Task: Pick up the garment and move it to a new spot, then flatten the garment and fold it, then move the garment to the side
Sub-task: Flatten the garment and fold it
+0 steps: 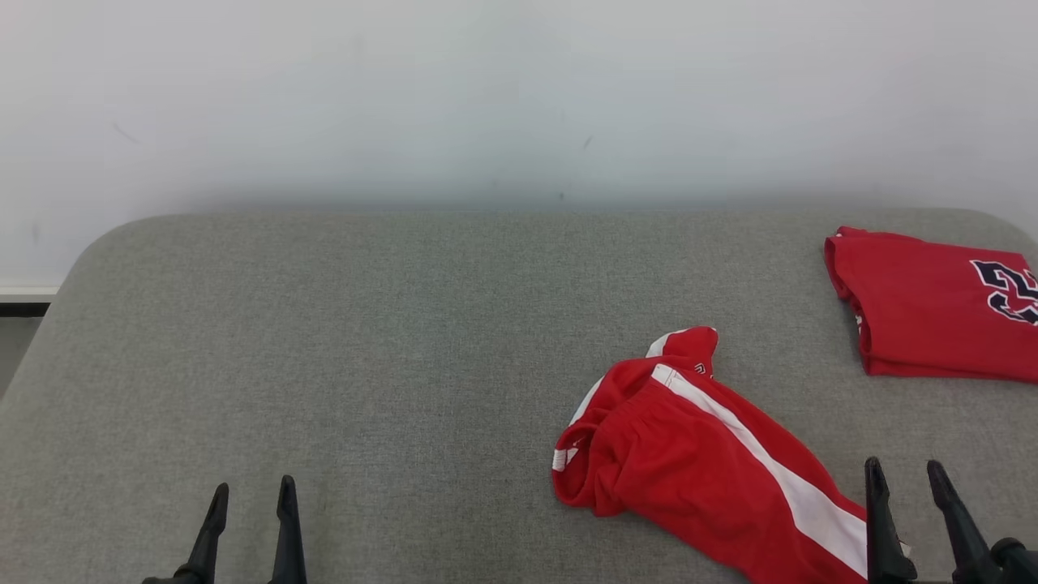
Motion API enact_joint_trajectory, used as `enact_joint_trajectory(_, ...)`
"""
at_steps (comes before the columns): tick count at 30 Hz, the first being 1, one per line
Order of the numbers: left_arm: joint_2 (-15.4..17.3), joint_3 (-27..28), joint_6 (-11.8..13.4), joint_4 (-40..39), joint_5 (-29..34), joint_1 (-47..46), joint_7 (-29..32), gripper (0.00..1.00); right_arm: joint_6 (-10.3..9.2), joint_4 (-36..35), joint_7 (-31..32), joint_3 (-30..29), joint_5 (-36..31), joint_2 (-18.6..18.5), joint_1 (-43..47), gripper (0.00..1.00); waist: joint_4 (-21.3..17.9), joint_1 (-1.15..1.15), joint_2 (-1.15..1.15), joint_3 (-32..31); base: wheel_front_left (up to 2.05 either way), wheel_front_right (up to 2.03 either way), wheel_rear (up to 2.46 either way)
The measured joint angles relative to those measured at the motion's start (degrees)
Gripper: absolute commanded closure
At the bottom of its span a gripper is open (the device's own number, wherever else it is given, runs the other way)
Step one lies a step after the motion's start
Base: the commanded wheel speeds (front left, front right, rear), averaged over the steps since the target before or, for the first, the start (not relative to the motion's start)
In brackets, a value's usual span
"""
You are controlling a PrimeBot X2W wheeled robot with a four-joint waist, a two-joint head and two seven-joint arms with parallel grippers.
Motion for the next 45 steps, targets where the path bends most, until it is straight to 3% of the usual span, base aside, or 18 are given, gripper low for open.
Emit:
enact_joint_trajectory(8, 0.0, 1.35, 0.51, -1.29, 0.08, 1.2, 0.0, 0.0, -0.01, -4.85, -0.01, -1.52, -1.19, 3.41, 2.15, 0.0, 0.55, 0.0, 0.0, -0.69, 0.0, 0.0, 0.0)
enact_joint_trajectory(15, 0.65, 1.7, 0.08, -1.47, 1.46, 0.06, 0.0, 0.0, -0.01, -4.59, -0.01, -0.46, -1.26, 3.78, 1.96, 0.0, -0.5, 0.01, 0.0, -0.17, 0.0, 0.0, 0.0)
enact_joint_trajectory(22, 3.49, -5.66, -1.05, -0.47, -0.16, -13.51, 2.94, 0.0, -0.01, -3.01, -0.01, 0.27, -1.12, 3.85, -0.44, 0.0, -3.51, 0.01, 0.0, 2.27, 0.0, 0.0, 0.0)
enact_joint_trajectory(31, 5.59, -21.98, -1.36, 4.99, -7.78, -30.47, 11.79, 0.0, 0.0, -1.03, -0.01, 1.02, -0.65, 4.82, -2.98, 0.0, -8.24, 0.02, 0.0, 6.41, 0.0, 0.0, 0.0)
enact_joint_trajectory(38, 5.25, -35.51, -1.44, 12.66, -15.36, -39.4, 17.14, 0.0, 0.0, -0.38, -0.01, 1.07, -0.54, 5.11, -4.65, 0.0, -12.65, 0.02, 0.01, 9.45, 0.0, 0.0, 0.0)
enact_joint_trajectory(45, 5.52, -43.65, -1.44, 19.79, -19.89, -43.96, 17.68, 0.0, -0.01, 0.09, -0.01, 1.51, -0.38, 5.24, -5.71, 0.0, -15.75, 0.02, 0.0, 11.09, 0.0, 0.0, 0.0)
